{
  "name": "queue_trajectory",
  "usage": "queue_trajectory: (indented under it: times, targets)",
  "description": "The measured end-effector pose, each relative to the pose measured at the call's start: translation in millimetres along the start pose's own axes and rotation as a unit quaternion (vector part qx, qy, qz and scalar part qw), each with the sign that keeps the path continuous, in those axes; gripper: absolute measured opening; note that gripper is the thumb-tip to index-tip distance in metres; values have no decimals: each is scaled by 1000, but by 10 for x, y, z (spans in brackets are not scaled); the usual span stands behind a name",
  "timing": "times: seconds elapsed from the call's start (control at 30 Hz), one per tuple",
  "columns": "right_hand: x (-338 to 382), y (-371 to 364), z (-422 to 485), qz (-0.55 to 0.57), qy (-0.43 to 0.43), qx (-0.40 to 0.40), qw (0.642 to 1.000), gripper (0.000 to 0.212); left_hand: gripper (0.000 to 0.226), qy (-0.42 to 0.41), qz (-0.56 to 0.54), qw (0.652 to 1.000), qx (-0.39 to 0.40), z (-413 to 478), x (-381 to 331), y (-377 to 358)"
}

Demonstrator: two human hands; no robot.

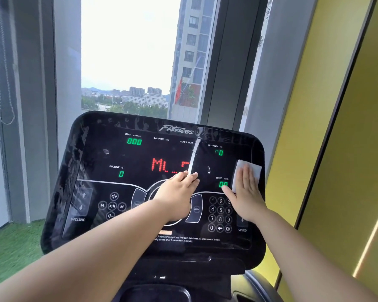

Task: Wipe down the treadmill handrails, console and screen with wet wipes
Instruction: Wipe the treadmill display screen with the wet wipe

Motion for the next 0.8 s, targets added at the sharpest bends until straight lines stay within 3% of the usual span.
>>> queue_trajectory:
  times: [0.2, 0.43, 0.8]
  targets:
    - [-30, -224, -232, -31, 30, 57, 997, 77, 64, 0, 3, 1000, -3, 16, 5, -41]
    - [18, 148, 140, -6, -2, 22, 1000, 78, 64, 2, -2, 1000, 3, 17, 9, -27]
    - [56, -120, -75, -28, 24, 29, 999, 74, 62, 5, -6, 1000, -7, 1, 5, -20]
Point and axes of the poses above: each hand's wrist, its own z-axis towards the middle knuckle, its own y-axis out of the back of the hand, x = y × z, the point moved 5 cm from there along z, towards the middle knuckle, and after that the axes turned 10 degrees about y, right-handed, at the moved point
